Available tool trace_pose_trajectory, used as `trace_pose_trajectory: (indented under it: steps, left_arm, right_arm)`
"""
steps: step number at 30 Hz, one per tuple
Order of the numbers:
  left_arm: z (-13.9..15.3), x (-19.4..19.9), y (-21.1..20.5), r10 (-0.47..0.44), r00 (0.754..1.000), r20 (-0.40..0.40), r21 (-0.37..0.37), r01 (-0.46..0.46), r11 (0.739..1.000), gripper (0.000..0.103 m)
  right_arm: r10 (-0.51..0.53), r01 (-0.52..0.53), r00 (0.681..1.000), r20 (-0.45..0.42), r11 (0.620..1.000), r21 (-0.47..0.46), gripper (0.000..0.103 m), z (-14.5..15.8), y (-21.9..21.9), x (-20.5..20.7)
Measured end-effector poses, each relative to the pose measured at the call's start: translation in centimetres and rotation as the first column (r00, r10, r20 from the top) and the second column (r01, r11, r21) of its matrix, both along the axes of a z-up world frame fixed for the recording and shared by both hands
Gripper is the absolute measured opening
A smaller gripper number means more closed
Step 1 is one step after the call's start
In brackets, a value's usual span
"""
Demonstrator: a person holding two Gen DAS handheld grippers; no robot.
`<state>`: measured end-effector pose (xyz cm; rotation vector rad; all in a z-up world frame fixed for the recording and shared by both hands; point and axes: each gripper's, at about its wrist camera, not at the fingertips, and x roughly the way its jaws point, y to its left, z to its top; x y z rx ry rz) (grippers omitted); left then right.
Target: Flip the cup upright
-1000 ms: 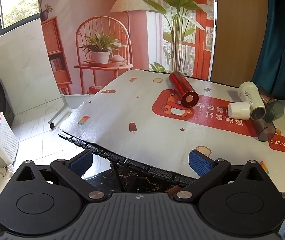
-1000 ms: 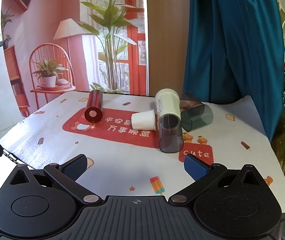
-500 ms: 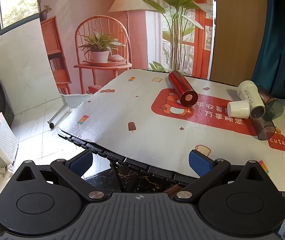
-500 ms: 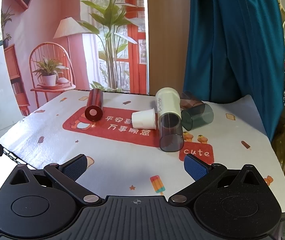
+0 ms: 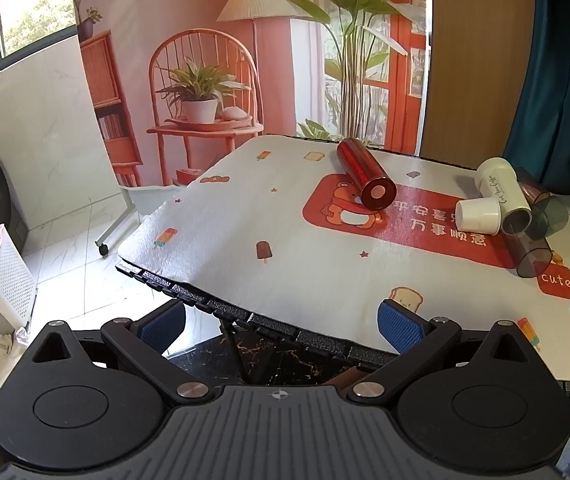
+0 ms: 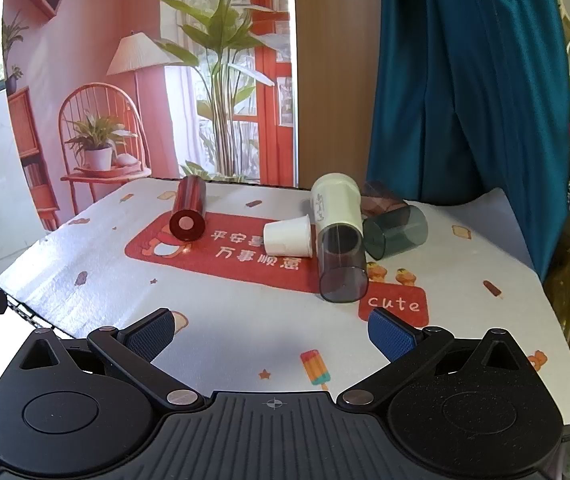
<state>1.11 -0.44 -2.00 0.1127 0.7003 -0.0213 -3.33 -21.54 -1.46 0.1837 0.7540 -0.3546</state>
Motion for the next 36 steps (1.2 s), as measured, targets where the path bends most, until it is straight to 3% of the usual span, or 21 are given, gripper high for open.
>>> trace_pose_trajectory:
  steps: [9,17,24,31,36]
  left_arm:
    - [-0.2,2.1,0.3,0.01,1.0,-0.008,0.023,-0.01,1.0,0.103]
    - [0.6,7.6,2.0,0.06,0.997,0.037,0.013,-0.061,0.998,0.103]
    - [0.2,13.3,3.5,0.114,0.993,0.038,0.001,-0.114,0.993,0.103]
    - [-1.8,17.0,5.9,0.169,0.985,-0.014,0.0,-0.169,0.986,0.103]
    - [-3.6,19.1,7.7,0.205,0.977,-0.051,-0.007,-0.206,0.979,0.102]
  right_arm:
    - [0.007,-0.006,0.999,-0.04,1.0,0.022,0.103,-0.9,-0.5,1.4]
    - [0.062,-0.057,0.997,-0.053,0.994,0.09,0.103,-2.2,-2.1,5.8]
    - [0.187,-0.186,0.982,-0.013,0.981,0.063,0.103,-4.0,-3.2,15.7]
    - [0.277,-0.272,0.96,-0.039,0.957,0.105,0.097,-9.7,-3.9,27.8]
    - [0.274,-0.263,0.959,-0.07,0.956,0.132,0.095,-13.5,-3.2,32.9]
